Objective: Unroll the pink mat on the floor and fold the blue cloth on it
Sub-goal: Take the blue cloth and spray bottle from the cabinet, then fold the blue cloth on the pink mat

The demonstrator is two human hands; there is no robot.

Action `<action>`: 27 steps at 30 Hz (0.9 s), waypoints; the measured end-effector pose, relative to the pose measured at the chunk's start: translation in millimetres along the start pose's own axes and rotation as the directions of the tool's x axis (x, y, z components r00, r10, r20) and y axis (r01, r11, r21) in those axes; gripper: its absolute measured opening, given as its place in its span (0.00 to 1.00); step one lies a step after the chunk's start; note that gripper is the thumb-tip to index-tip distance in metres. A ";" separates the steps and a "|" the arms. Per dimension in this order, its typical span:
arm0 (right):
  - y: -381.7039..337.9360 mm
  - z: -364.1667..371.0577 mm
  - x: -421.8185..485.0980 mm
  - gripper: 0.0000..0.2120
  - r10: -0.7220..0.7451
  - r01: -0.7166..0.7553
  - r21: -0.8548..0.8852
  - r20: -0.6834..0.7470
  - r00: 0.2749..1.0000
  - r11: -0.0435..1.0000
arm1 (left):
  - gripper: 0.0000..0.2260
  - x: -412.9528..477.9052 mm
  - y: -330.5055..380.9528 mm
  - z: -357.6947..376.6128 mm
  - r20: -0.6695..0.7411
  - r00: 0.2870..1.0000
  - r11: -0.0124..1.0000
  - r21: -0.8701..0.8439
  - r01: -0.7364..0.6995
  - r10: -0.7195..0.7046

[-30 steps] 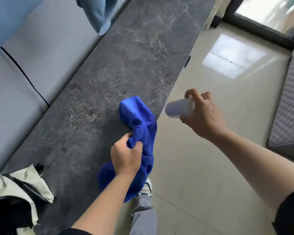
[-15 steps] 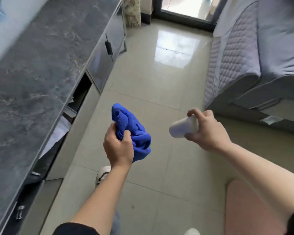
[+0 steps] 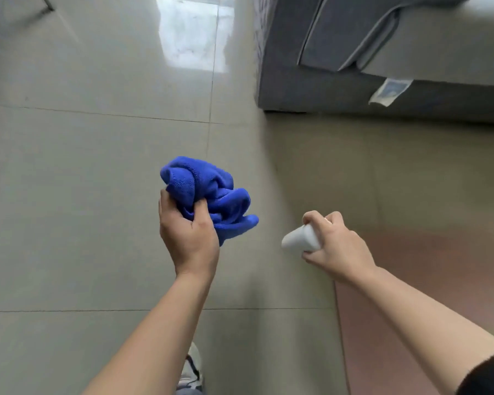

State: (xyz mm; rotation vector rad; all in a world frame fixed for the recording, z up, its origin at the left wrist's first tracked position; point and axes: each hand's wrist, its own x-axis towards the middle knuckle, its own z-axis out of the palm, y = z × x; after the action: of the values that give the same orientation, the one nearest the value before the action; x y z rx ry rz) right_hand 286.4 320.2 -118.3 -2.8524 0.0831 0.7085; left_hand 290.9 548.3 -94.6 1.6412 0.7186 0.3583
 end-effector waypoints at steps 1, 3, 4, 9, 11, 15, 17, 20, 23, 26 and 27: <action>11.7 16.4 7.6 0.23 0.015 -0.015 -0.001 0.002 1.000 1.000 | 0.09 0.7 -12.8 13.9 0.017 1.000 1.000 -0.007 -0.011 0.011; 38.0 48.8 22.7 0.23 0.048 -0.048 0.019 -0.007 0.999 0.999 | 0.07 -0.2 -38.6 46.8 0.038 0.999 0.999 -0.002 -0.037 0.037; 48.8 60.0 29.3 0.24 0.057 -0.057 0.024 -0.011 0.998 0.998 | 0.06 0.7 -45.7 62.4 0.059 0.997 0.998 0.003 -0.056 0.056; 97.5 92.6 50.4 0.27 0.059 -0.059 -0.024 -0.001 0.998 0.998 | 0.05 -1.4 -66.3 124.8 0.215 0.953 0.973 0.051 -0.227 0.211; 112.6 100.3 51.6 0.27 0.038 -0.038 -0.037 -0.011 0.999 0.999 | 0.05 -4.6 -71.4 141.0 0.259 0.938 0.968 0.041 -0.249 0.230; 132.3 111.5 47.7 0.28 0.011 -0.012 -0.043 -0.015 1.000 0.999 | 0.04 -17.0 -65.5 162.7 0.311 0.921 0.968 0.013 -0.252 0.236; 137.7 114.7 46.3 0.29 0.008 -0.009 -0.034 -0.029 1.000 0.999 | 0.05 -26.3 -57.2 172.5 0.307 0.919 0.968 -0.037 -0.250 0.249; 143.1 119.2 44.4 0.31 0.008 -0.008 -0.009 -0.051 0.999 1.000 | 0.07 -42.3 -45.4 186.0 0.316 0.909 0.962 -0.119 -0.244 0.270; 148.1 122.1 46.3 0.33 0.013 -0.011 0.042 -0.044 0.999 0.999 | 0.09 -54.6 -35.1 195.8 0.332 0.897 0.949 -0.217 -0.230 0.294; 156.2 119.5 46.9 0.35 -0.005 0.002 0.209 0.012 1.000 0.978 | 0.08 -64.6 -22.8 204.3 0.353 0.872 0.918 -0.323 -0.228 0.340; 160.4 115.4 44.8 0.36 -0.002 -0.010 0.313 0.038 0.999 0.950 | 0.07 -68.7 -17.3 207.6 0.362 0.858 0.903 -0.362 -0.232 0.365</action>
State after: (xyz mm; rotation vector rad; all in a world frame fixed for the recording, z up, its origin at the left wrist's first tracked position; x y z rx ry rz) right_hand 256.8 187.0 -267.9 -2.5354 0.1793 0.6817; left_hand 359.3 345.6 -142.9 1.4606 0.0638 0.3043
